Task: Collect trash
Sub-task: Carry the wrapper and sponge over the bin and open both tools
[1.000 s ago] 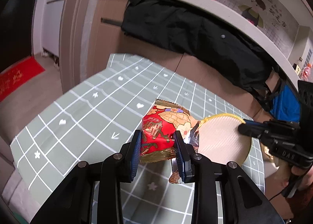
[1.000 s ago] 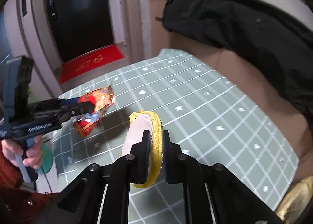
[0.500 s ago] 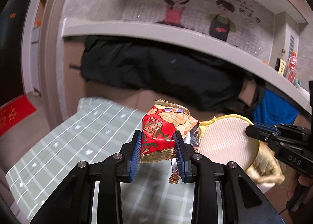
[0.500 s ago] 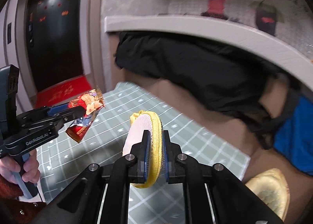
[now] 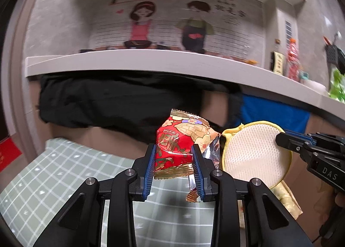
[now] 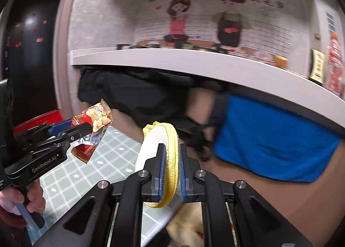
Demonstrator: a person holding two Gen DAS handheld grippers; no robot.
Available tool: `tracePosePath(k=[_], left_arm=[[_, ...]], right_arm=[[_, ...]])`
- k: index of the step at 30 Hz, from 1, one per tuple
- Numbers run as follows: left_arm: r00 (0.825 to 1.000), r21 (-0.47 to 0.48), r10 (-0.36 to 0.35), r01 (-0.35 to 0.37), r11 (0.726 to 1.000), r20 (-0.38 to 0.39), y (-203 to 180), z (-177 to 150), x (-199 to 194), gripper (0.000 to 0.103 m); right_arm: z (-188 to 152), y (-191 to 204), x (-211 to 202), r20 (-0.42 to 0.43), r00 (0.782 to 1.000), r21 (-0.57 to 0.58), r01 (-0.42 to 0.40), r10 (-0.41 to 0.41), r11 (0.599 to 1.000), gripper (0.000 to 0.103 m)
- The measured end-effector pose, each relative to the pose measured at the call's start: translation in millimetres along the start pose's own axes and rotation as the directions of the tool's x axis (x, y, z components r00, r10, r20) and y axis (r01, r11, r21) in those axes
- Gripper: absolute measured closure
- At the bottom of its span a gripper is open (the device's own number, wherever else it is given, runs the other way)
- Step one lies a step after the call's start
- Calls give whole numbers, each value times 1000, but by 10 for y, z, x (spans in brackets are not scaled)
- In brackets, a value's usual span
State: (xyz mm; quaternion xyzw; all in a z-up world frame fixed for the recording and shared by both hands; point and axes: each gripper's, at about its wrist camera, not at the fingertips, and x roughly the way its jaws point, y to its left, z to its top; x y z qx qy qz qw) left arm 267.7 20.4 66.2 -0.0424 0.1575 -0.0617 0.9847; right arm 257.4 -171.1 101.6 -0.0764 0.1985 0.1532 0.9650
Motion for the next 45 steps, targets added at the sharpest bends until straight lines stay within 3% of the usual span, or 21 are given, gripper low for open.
tracePosePath(k=[6, 12, 16, 27, 30, 31, 35, 36, 43, 45], left_arm=[[997, 13, -82, 82, 997, -2, -554, -28, 229, 70], [983, 10, -170, 171, 985, -65, -991, -167, 539, 70], [969, 0, -216, 218, 976, -122, -1188, -334, 723, 70], [936, -3, -256, 263, 965, -241, -1429, -621, 1171, 69], [927, 10, -269, 281, 960, -261, -1484, -648, 1277, 65], [915, 6, -289, 302, 953, -280, -1498, -659, 1332, 63], [871, -25, -338, 353, 935, -356, -1507, -704, 1468, 34], [865, -22, -336, 354, 935, -373, -1505, -721, 1469, 34], [891, -57, -302, 301, 952, -338, -1283, -692, 1106, 34], [908, -54, -278, 276, 960, -313, -1206, -668, 905, 34]], right_arm=[[-229, -508, -133, -11, 997, 67, 80, -80, 995, 92], [-450, -868, -222, -40, 987, 95, 159, -156, 983, 92], [-623, -1075, -192, -75, 983, 126, 178, -170, 976, 92], [-963, -1389, 91, -154, 973, 190, 201, -173, 961, 92], [-1031, -1458, 176, -166, 973, 231, 194, -158, 953, 90], [-1060, -1484, 199, -170, 974, 249, 188, -149, 950, 90], [-1195, -1553, 276, -201, 972, 303, 179, -121, 936, 81], [-1227, -1550, 273, -206, 971, 308, 181, -120, 934, 80], [-1303, -1450, 72, -188, 975, 331, 175, -117, 927, 74], [-1310, -1370, -33, -176, 978, 336, 166, -112, 927, 73]])
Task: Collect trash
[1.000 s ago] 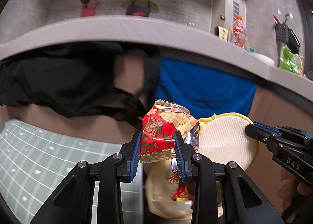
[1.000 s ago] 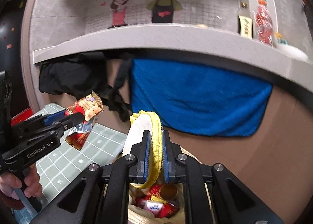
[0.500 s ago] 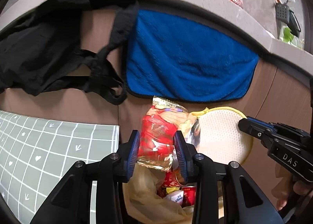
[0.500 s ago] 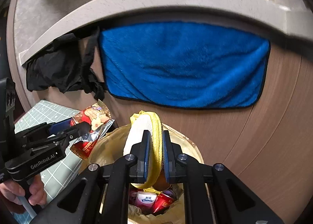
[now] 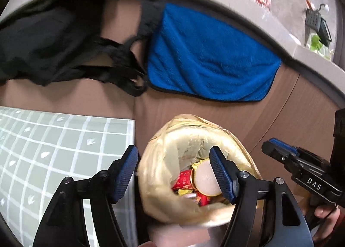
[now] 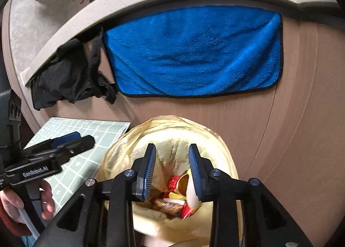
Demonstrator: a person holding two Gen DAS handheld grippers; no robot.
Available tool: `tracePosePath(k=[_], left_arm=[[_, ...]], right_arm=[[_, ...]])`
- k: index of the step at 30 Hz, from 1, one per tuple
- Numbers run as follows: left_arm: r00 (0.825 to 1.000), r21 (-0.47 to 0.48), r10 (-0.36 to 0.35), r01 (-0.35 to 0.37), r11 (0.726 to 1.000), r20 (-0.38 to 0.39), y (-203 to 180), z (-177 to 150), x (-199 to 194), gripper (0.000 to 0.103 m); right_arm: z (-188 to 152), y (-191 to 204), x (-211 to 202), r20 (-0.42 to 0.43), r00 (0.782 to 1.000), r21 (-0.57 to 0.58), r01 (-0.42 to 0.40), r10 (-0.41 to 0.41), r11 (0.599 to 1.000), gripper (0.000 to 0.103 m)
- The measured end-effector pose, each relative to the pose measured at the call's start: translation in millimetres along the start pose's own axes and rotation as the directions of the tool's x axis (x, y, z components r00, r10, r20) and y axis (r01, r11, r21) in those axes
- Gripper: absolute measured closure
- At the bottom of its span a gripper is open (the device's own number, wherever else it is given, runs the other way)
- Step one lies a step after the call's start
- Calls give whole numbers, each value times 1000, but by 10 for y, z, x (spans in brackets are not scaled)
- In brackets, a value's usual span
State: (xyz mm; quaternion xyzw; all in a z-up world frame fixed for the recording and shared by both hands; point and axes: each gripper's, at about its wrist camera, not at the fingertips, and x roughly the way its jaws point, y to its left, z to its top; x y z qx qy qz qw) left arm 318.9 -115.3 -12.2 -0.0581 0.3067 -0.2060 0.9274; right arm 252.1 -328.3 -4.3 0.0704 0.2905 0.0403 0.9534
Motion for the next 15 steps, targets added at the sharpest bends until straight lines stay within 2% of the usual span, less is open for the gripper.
tracePosePath(k=[6, 9, 12, 15], left_arm=[[993, 32, 93, -95, 995, 75, -49, -318, -812, 34], [988, 54, 127, -132, 990, 88, -73, -565, -1238, 34], [981, 116, 170, -180, 977, 91, -151, -869, -1626, 34], [979, 131, 178, -191, 973, 104, -188, -1137, -1965, 34]], right_arm=[[-191, 311, -458, 36, 999, -21, -27, 28, 999, 73], [-351, 499, -749, 41, 996, -28, -84, 85, 996, 67], [-570, 711, -1072, 41, 986, -36, -161, 163, 986, 64], [-817, 942, -1376, 41, 983, -68, -177, 181, 982, 63]])
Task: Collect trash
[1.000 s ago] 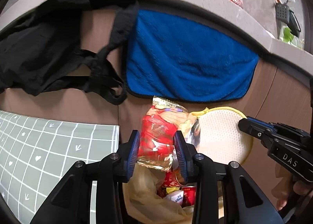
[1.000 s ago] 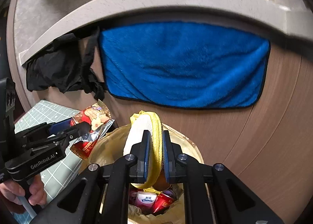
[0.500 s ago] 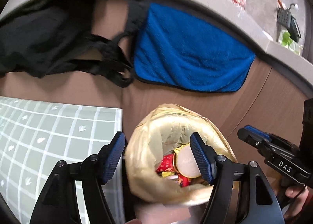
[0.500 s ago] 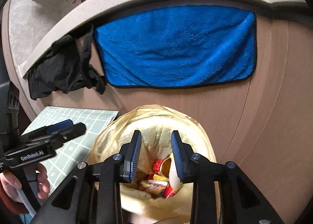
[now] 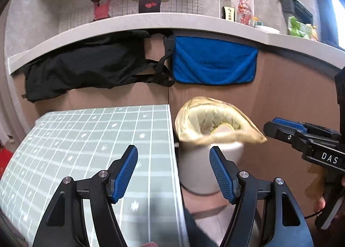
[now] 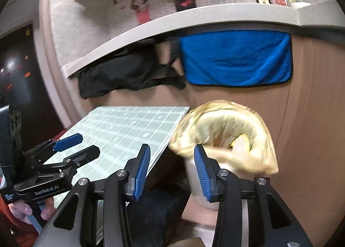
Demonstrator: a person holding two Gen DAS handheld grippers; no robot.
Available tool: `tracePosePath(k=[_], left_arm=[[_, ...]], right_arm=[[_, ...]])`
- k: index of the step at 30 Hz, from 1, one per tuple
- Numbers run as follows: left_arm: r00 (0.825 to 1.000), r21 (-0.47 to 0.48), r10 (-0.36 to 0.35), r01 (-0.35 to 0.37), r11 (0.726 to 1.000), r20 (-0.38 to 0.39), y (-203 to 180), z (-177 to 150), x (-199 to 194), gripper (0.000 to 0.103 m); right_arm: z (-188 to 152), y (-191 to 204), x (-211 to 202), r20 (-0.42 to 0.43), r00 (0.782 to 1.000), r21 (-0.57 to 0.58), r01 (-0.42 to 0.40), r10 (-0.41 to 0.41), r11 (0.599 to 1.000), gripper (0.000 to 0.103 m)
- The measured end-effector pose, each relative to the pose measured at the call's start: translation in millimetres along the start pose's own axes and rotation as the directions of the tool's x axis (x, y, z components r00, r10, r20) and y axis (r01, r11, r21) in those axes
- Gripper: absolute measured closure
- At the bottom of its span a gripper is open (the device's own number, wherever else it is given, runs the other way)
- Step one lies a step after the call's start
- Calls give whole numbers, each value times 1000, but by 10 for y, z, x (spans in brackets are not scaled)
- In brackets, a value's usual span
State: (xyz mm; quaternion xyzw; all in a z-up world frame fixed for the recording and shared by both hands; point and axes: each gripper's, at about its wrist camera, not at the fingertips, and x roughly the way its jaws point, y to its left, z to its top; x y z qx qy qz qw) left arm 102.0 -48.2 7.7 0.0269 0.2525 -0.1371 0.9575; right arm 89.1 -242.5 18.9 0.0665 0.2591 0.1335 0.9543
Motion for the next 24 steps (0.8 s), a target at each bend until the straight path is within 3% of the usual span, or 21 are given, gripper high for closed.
tracePosePath(k=[3, 7, 10, 17, 24], left_arm=[[1000, -4, 3, -3, 1000, 12, 2, -251, -328, 34], [996, 30, 76, -77, 997, 37, -66, -481, -601, 34], [994, -13, 103, -102, 995, 36, -67, -568, -746, 34], [982, -40, 178, -176, 984, 56, -91, -682, -977, 34], [970, -100, 245, -242, 965, 14, 55, -748, -1032, 34]], right_arm=[[-227, 275, -223, 6, 1000, -49, 20, -19, 999, 63], [-503, 540, -454, 32, 998, -105, 57, -54, 993, 63], [-658, 676, -581, 56, 995, -135, 87, -80, 987, 63], [-803, 831, -693, 63, 997, -124, 57, -49, 991, 63], [-857, 931, -668, 60, 998, -118, 38, -31, 992, 63]])
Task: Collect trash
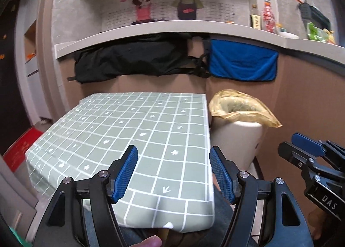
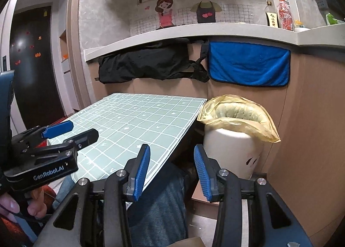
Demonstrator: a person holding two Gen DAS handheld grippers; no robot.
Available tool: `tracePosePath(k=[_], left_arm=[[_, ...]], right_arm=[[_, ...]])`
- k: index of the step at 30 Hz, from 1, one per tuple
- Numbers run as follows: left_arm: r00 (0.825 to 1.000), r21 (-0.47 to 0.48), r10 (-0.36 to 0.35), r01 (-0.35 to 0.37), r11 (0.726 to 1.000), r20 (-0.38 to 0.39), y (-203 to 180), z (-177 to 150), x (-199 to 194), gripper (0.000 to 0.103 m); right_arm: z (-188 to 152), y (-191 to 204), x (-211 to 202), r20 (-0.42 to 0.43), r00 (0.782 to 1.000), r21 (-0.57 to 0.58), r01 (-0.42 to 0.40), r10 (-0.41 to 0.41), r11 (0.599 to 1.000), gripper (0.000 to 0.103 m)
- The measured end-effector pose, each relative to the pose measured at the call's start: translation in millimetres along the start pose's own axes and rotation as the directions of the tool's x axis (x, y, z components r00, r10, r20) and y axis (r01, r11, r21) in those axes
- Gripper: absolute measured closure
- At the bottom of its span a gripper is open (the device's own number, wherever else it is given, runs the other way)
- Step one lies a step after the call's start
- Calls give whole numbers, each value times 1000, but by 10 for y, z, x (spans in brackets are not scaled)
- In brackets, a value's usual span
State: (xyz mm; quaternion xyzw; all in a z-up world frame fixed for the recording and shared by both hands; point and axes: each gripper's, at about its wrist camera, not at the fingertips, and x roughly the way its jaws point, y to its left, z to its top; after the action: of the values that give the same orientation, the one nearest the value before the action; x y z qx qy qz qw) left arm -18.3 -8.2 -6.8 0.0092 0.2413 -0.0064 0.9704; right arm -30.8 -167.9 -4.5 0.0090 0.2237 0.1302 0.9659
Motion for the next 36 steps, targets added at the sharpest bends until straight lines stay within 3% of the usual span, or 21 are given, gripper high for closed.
tracePosePath(k=[7, 36], left_arm=[[999, -24, 37, -36, 999, 24, 136, -23, -100, 34], [998, -32, 47, -46, 998, 40, 178, -36, -169, 34]], right_arm=[[22, 87, -2, 18, 1000, -16, -4, 4, 1000, 63], [13, 159, -39, 31, 1000, -48, 3, -2, 999, 63]])
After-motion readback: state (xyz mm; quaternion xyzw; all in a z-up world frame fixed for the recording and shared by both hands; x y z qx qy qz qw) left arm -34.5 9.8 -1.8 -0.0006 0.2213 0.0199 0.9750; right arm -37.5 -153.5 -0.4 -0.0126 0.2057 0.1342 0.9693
